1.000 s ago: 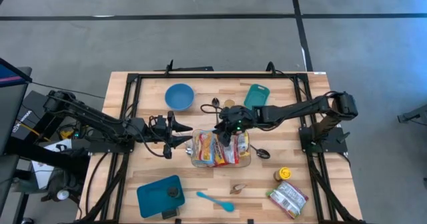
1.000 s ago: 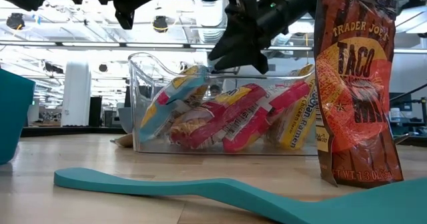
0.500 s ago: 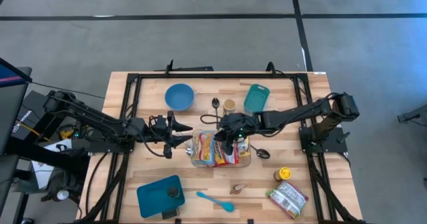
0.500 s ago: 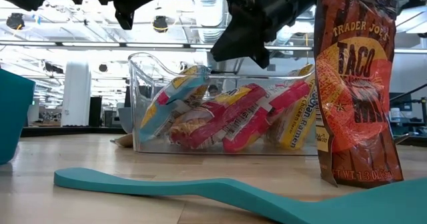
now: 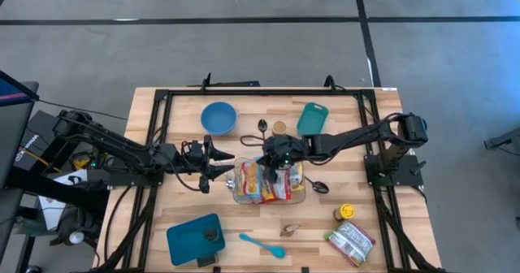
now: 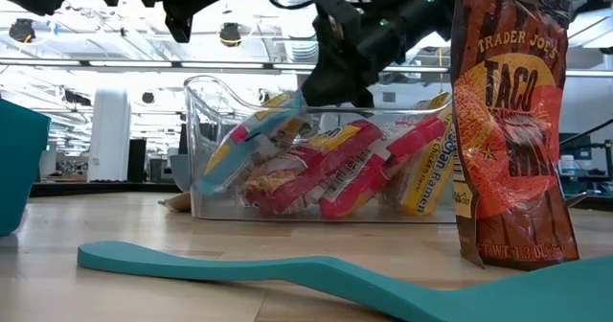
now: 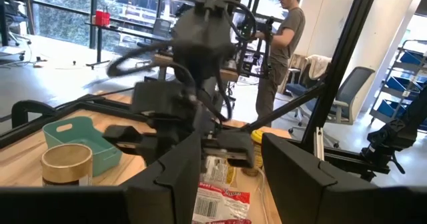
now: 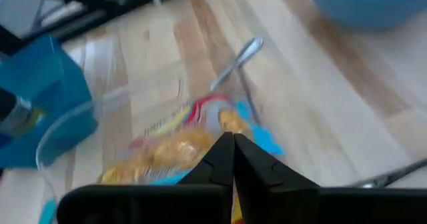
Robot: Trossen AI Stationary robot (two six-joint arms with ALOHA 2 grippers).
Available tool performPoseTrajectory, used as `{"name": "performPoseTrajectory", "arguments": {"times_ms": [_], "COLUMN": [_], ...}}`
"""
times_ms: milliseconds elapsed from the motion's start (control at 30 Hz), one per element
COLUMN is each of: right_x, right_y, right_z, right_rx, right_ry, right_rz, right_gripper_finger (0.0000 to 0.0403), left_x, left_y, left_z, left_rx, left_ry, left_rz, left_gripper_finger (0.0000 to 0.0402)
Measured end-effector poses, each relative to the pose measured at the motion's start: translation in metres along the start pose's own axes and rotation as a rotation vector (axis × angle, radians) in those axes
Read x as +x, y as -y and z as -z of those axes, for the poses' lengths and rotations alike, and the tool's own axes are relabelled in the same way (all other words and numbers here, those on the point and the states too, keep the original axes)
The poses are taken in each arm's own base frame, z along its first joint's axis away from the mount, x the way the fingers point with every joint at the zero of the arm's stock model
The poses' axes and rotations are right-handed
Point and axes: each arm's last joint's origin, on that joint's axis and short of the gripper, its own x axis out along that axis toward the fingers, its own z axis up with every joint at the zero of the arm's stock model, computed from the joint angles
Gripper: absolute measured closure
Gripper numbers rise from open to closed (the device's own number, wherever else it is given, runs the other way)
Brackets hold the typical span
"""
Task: Pick & Place Food Item
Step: Put the light blue noodle pack into the transparent bin, then put the golden spice bottle into the dark blue bin
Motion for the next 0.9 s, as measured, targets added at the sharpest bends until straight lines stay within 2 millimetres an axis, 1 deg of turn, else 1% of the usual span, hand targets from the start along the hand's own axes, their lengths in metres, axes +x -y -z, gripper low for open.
{"name": "performPoseTrajectory", "arguments": {"times_ms": [167, 300, 400, 500, 667, 900], "right_x": [0.0, 0.006, 0.005, 0.002, -0.011, -0.034], "right_y": [0.004, 0.006, 0.002, -0.001, -0.008, -0.017], "right_z": [-0.002, 0.004, 0.001, 0.002, -0.011, -0.021], "right_rx": [0.009, 0.009, 0.006, -0.003, -0.029, -0.087], "right_ry": [-0.002, -0.035, -0.027, -0.031, 0.025, 0.074], "right_rz": [-0.013, -0.012, -0.059, -0.068, -0.095, -0.098], "right_gripper_finger": [0.0401, 0.0402, 0.0402, 0.0402, 0.0402, 0.0403], "left_x": [0.0, 0.0, 0.0, 0.0, 0.0, 0.0], "left_y": [0.0, 0.0, 0.0, 0.0, 0.0, 0.0], "left_z": [0.0, 0.0, 0.0, 0.0, 0.0, 0.0], "left_rx": [0.001, 0.001, 0.002, 0.002, 0.002, 0.001], "left_ry": [0.0, -0.001, -0.001, -0.002, -0.001, -0.002], "left_rz": [0.0, 0.0, 0.0, 0.0, 0.0, 0.001], "left_gripper_finger": [0.0247, 0.0247, 0.0247, 0.0247, 0.0247, 0.0247]}}
